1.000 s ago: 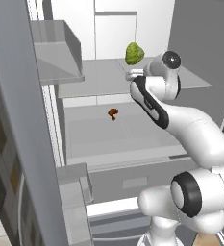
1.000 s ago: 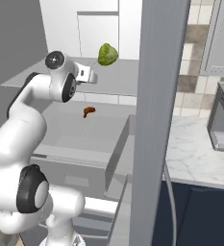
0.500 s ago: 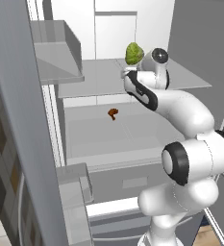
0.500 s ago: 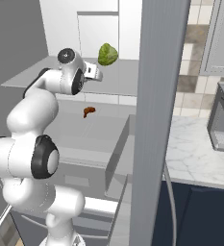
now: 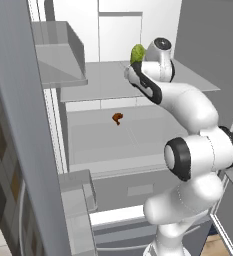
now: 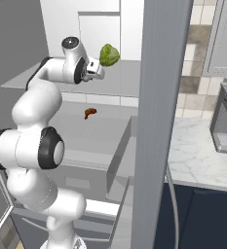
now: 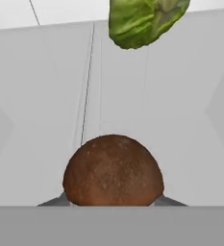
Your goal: Transport the chicken drumstick and mushroom to the fridge. Place the chicken drumstick on the rack containing meat and place the mushroom on the rack containing the vegetable, ensuring meats and vegetables are on different racks.
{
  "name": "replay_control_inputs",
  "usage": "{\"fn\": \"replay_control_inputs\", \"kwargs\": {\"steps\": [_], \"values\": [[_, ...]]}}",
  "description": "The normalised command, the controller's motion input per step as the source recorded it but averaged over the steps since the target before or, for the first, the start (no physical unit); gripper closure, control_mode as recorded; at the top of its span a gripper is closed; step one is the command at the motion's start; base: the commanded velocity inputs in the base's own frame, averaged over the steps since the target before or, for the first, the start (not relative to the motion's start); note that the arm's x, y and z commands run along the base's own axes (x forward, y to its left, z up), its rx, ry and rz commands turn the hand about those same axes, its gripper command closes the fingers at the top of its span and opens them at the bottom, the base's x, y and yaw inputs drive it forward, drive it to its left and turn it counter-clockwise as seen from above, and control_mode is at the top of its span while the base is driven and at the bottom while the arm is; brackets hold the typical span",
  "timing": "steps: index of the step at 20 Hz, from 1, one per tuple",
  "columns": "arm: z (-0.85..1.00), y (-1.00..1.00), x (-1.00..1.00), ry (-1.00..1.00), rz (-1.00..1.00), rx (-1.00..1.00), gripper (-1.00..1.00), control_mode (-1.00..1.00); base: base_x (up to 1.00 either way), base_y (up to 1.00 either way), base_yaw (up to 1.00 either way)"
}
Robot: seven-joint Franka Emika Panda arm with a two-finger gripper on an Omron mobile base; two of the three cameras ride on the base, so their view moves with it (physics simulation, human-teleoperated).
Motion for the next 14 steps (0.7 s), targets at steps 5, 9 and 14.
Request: {"fn": "replay_control_inputs", "kwargs": {"steps": [5,9,14], "values": [[-0.19,0.07,-0.24,-0.17,0.00,0.00,-1.00,-1.00,0.00,0.00,0.00],[0.11,0.00,-0.38,0.02,0.00,0.00,-1.00,-1.00,0.00,0.00,0.00],[0.12,0.26,-0.82,0.16,0.01,0.00,-1.00,-1.00,0.00,0.00,0.00]]}}
